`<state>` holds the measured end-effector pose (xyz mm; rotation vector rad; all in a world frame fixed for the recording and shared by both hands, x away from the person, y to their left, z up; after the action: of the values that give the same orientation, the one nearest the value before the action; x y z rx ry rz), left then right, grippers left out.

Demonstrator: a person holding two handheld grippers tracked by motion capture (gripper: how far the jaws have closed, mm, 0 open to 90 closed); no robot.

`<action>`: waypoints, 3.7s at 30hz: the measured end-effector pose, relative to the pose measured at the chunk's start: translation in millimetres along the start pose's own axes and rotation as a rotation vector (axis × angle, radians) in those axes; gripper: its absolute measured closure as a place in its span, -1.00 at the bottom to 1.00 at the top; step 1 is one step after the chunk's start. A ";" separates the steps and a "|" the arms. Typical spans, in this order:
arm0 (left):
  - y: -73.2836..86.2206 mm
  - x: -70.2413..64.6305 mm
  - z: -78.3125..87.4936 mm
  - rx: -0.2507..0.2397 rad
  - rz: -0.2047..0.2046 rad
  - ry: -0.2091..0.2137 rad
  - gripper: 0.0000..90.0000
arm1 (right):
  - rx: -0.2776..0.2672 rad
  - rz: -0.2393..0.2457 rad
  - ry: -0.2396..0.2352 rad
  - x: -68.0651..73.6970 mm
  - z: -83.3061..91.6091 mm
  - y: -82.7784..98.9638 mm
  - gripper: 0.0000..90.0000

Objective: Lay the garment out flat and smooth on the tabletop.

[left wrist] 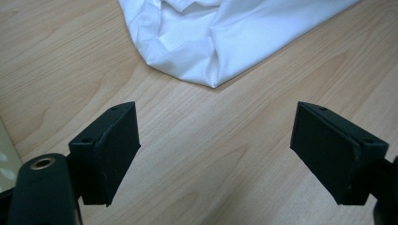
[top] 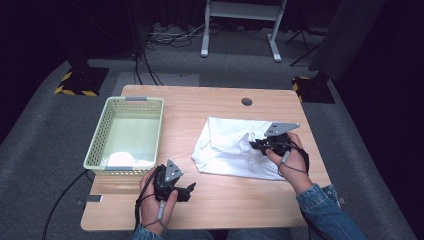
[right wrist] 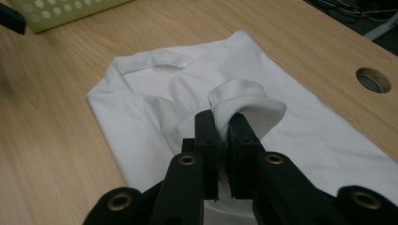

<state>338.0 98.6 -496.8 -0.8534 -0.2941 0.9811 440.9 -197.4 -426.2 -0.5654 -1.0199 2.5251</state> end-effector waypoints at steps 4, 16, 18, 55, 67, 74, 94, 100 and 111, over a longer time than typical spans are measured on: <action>1.4 -3.6 3.1 -0.009 -0.007 0.008 -0.66 | -0.011 0.009 -0.018 17.4 15.6 -0.6 0.89; 15.4 -17.3 13.6 -0.004 -0.020 0.026 -0.66 | -0.043 0.023 -0.052 69.7 52.1 18.4 0.89; 16.3 -18.4 16.2 -0.006 -0.023 0.024 -0.66 | -0.042 0.031 -0.062 79.8 59.9 20.7 0.88; 27.1 -16.6 34.7 -0.025 -0.003 -0.003 -0.66 | 0.029 -0.036 0.048 74.4 21.8 41.0 -0.02; 34.1 -9.8 45.1 -0.036 0.019 -0.026 -0.66 | 0.095 -0.057 0.024 61.0 -33.9 44.4 -0.10; 33.6 -8.9 45.1 -0.035 0.010 -0.021 -0.66 | 0.121 0.012 -0.036 65.1 -44.2 39.3 0.95; 29.3 -10.3 43.9 -0.046 0.016 -0.006 -0.66 | -0.092 0.226 -0.151 151.0 10.1 -36.5 0.95; 28.7 -8.9 45.1 -0.049 0.016 -0.004 -0.66 | -0.115 0.297 -0.218 182.0 12.2 -50.6 0.94; 28.7 -8.0 46.1 -0.058 0.032 -0.001 -0.66 | -0.197 0.421 -0.490 232.1 10.9 -62.7 0.09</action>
<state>289.7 122.8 -487.1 -0.9124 -0.3117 1.0069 248.0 -53.5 -427.0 -0.2241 -1.4618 3.0456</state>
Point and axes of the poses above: each handheld gripper's, and its own axes: z roughly backward along the jaws, y roughly out of its underside, x roughly to its left, the point moved 5 cm from there along -z, roughly forward along the jaws, and after that the axes turned 11 degrees about z, right-handed, at the moved point
